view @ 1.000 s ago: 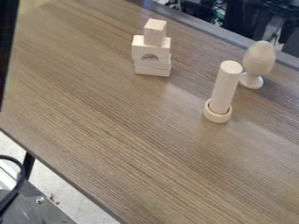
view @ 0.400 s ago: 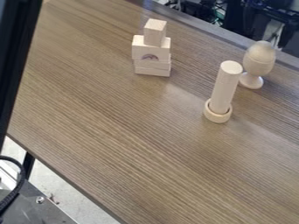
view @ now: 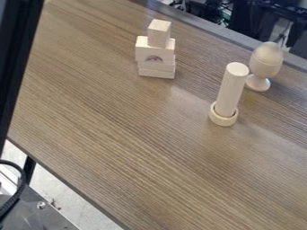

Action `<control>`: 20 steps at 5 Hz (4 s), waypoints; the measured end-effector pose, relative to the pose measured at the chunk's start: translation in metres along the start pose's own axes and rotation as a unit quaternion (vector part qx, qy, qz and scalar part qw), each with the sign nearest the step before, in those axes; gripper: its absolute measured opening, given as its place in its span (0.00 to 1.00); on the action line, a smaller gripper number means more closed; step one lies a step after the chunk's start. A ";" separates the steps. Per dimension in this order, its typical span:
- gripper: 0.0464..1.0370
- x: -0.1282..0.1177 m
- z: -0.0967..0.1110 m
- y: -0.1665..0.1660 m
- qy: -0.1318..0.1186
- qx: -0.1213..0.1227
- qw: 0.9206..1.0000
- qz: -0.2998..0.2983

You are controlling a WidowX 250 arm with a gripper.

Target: Put the round ball in the right table

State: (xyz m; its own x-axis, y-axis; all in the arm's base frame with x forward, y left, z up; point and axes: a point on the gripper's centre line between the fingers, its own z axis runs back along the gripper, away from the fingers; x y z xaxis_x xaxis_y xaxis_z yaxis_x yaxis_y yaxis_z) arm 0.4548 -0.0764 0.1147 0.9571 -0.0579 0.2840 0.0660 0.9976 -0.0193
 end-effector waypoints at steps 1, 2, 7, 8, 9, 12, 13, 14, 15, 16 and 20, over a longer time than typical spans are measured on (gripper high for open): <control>0.96 -0.002 -0.001 -0.001 0.007 -0.005 1.000 0.003; 0.96 -0.006 -0.008 0.000 0.025 -0.007 1.000 0.008; 0.93 -0.009 -0.020 -0.001 0.042 -0.039 0.998 0.027; 0.71 -0.014 -0.027 -0.001 0.045 -0.037 0.998 0.038; 0.69 -0.017 -0.028 -0.002 0.039 -0.028 0.998 0.048; 0.69 -0.018 -0.019 0.006 0.033 0.008 0.996 0.084; 0.69 -0.004 0.019 0.011 -0.017 0.017 0.995 0.095; 0.69 0.001 0.047 0.015 -0.051 0.025 0.993 0.104; 0.69 -0.004 0.055 0.021 -0.055 0.033 0.992 0.107; 0.69 -0.010 0.049 0.027 -0.042 0.043 0.992 0.108; 0.69 -0.021 0.012 0.080 -0.027 0.063 0.988 0.140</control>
State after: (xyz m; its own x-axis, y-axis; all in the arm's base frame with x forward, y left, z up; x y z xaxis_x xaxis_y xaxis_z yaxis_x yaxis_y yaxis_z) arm 0.4366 0.0051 0.1191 0.9167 0.2189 0.3342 -0.2370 0.9714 0.0138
